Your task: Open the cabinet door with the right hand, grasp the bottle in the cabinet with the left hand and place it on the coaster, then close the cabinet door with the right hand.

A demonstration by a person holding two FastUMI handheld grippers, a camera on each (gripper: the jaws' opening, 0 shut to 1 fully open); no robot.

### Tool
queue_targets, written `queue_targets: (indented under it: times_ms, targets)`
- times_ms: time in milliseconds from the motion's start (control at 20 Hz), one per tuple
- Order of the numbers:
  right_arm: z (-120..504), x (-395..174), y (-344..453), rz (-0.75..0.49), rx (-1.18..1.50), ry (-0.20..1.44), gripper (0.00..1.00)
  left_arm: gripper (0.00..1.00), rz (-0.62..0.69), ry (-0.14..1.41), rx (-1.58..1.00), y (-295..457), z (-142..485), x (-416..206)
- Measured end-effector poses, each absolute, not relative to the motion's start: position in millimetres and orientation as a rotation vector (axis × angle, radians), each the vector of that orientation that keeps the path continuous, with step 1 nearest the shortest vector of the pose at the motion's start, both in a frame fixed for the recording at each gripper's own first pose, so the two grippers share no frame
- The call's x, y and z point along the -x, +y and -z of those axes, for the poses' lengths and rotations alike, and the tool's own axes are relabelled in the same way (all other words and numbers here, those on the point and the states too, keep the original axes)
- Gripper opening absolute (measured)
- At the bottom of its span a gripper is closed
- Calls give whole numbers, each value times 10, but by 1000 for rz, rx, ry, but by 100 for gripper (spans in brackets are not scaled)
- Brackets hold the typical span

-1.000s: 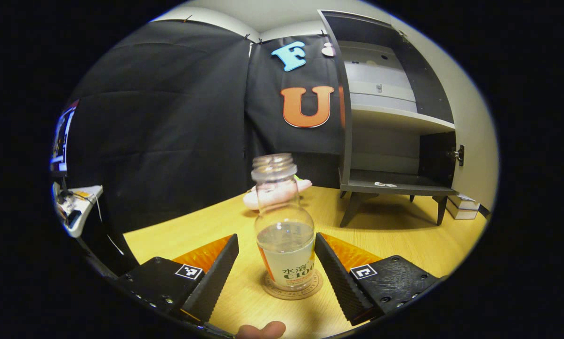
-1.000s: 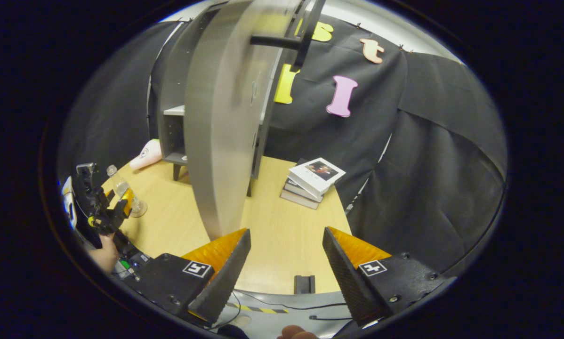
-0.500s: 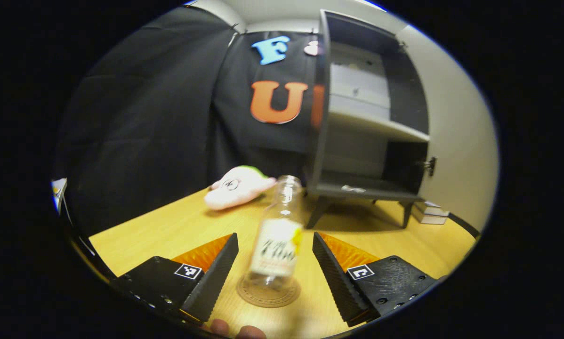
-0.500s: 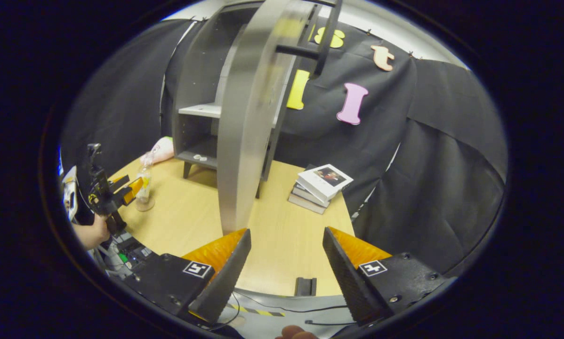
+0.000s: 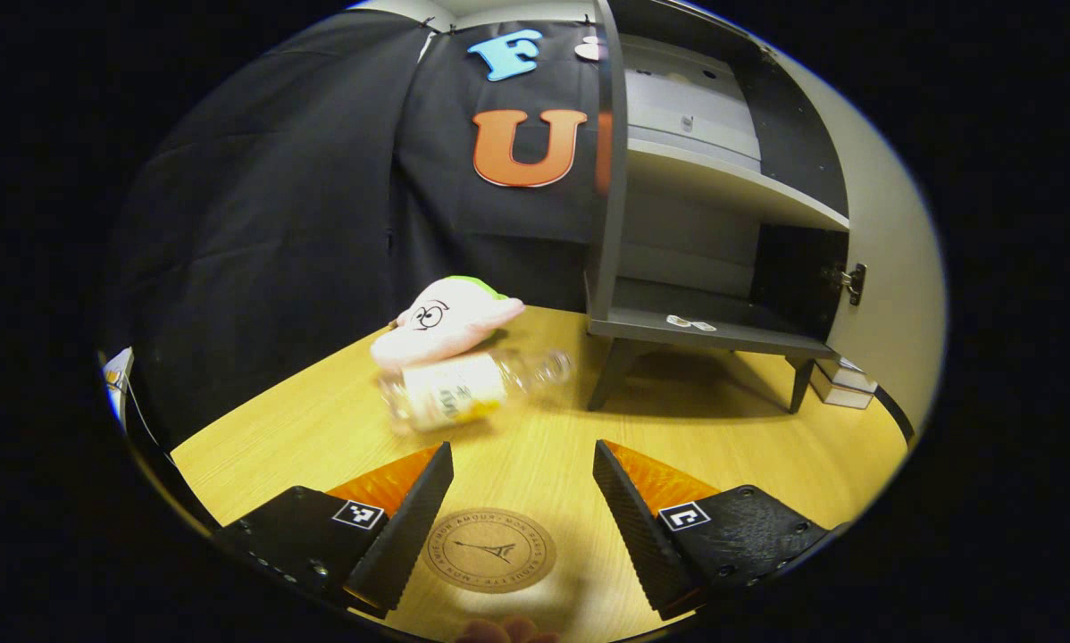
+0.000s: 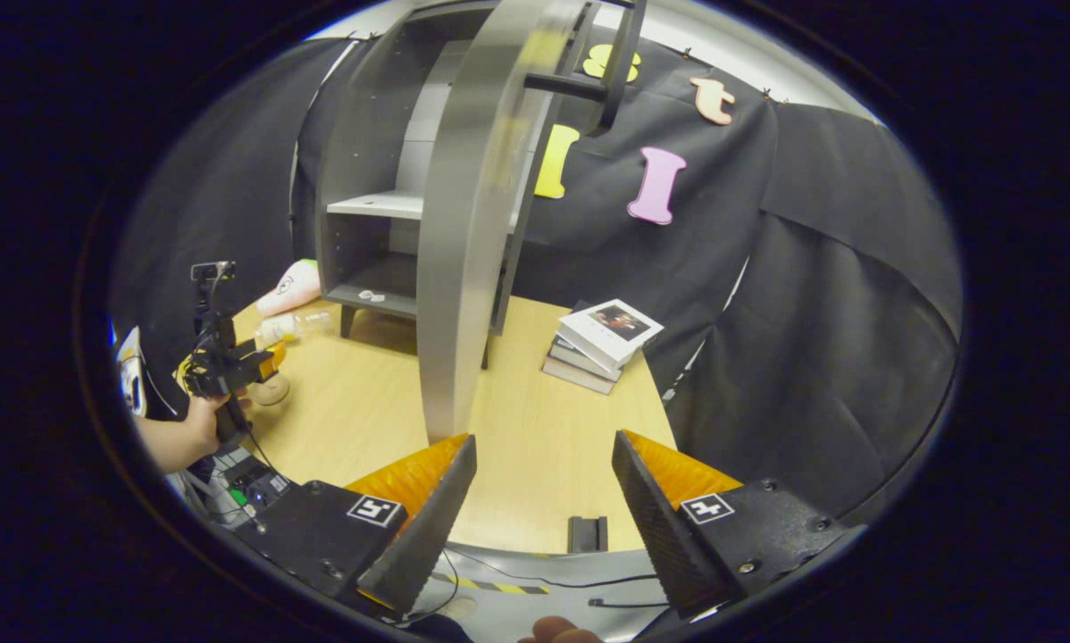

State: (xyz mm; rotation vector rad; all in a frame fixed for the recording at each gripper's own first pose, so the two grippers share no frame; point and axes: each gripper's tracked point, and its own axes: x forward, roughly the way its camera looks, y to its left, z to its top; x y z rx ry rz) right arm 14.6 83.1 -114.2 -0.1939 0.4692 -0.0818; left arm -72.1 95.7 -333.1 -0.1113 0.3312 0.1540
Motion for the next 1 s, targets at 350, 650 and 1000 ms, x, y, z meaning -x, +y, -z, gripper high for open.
queue_targets:
  times_ms: [350, 650, 1000]
  targets:
    - [1119, -142, 878, 75, 149, 428, 95, 95, -77, 213, 38, 812, 2131, 1285]
    - [754, -78, 866, 50, 44, 331, 98, 95, -53, 64, 17, 857, 826, 1608]
    - [-233, -69, 839, -10, -77, 81, 94, 95, -46, 18, 3, 665, 195, 2032]
